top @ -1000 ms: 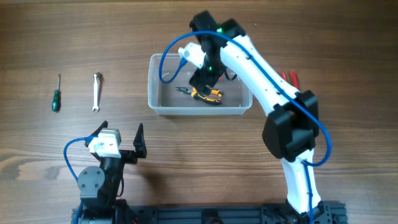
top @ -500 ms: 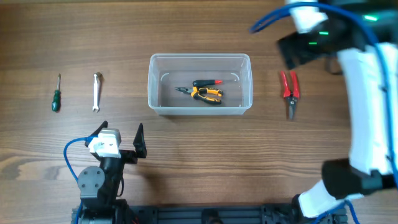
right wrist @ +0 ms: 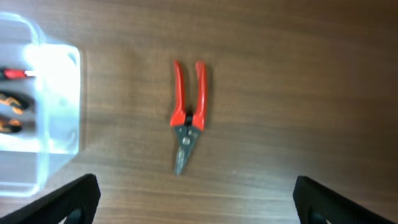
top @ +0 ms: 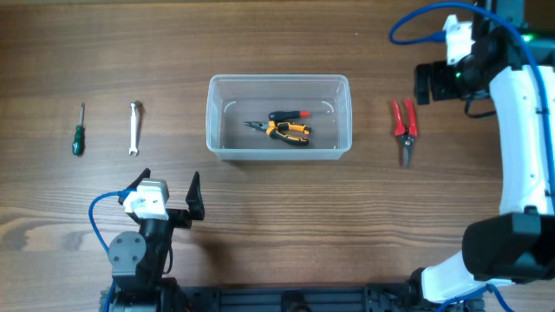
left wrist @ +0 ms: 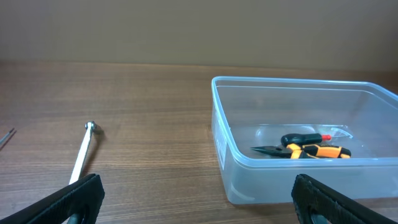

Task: Pack container
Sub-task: 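Move the right gripper back right over the red-handled pliers, then lower the right gripper onto the red pliers handle and close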

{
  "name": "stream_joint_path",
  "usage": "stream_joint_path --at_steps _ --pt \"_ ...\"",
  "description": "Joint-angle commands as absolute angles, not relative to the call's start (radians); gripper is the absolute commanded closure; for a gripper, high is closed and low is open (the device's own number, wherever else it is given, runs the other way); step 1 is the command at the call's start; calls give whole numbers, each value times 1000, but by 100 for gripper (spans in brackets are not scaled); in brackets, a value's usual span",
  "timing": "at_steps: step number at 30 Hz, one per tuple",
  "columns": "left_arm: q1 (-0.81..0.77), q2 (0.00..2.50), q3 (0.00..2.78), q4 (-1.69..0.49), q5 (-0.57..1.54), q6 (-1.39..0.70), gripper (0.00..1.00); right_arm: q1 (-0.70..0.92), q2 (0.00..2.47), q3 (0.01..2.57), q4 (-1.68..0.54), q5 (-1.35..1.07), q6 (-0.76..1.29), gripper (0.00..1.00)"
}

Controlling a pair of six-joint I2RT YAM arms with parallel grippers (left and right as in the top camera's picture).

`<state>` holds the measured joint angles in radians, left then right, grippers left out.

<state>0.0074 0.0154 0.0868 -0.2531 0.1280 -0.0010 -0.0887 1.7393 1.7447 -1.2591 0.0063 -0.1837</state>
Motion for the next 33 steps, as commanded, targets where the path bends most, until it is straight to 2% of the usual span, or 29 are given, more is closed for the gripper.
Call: stream_joint_path --at_steps 1,9,16,33 --pt "2 10 78 -247 137 15 0 -130 1752 1620 -1171 -54 -183 0" --pt "2 10 78 -247 137 16 0 -220 1907 1563 -1110 -65 -147 0" --pt "2 10 78 -247 137 15 0 -222 2037 1563 -1070 -72 -178 0" --pt "2 10 78 -247 137 15 0 -222 2133 1563 -945 -82 -315 0"
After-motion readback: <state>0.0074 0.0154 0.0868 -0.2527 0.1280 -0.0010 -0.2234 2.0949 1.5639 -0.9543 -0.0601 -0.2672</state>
